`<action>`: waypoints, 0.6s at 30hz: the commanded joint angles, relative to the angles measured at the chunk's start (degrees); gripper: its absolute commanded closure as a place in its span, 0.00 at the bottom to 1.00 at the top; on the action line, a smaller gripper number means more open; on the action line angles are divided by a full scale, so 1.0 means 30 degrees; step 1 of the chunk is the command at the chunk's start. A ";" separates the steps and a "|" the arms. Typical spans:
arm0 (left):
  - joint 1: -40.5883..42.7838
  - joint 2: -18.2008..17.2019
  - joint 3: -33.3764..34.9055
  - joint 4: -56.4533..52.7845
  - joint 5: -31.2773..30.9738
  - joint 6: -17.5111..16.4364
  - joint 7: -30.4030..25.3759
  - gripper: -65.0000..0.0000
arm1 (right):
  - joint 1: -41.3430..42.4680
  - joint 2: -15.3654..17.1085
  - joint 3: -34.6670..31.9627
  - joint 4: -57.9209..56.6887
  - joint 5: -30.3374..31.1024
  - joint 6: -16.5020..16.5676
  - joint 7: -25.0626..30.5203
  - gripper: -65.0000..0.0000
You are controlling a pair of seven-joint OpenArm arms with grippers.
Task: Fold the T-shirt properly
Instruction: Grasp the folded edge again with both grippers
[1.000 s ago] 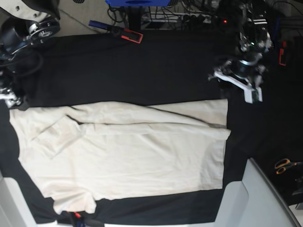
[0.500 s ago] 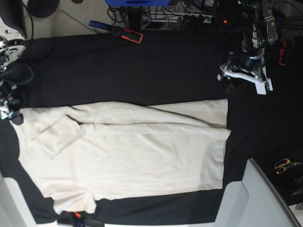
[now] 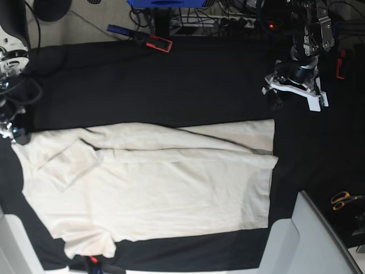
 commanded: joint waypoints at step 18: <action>-0.1093 0.1476 -0.2793 -0.1153 -0.0230 -0.0158 -0.0355 0.34 | 0.0291 0.0373 -0.0039 0.0197 0.0360 0.0318 0.0114 0.99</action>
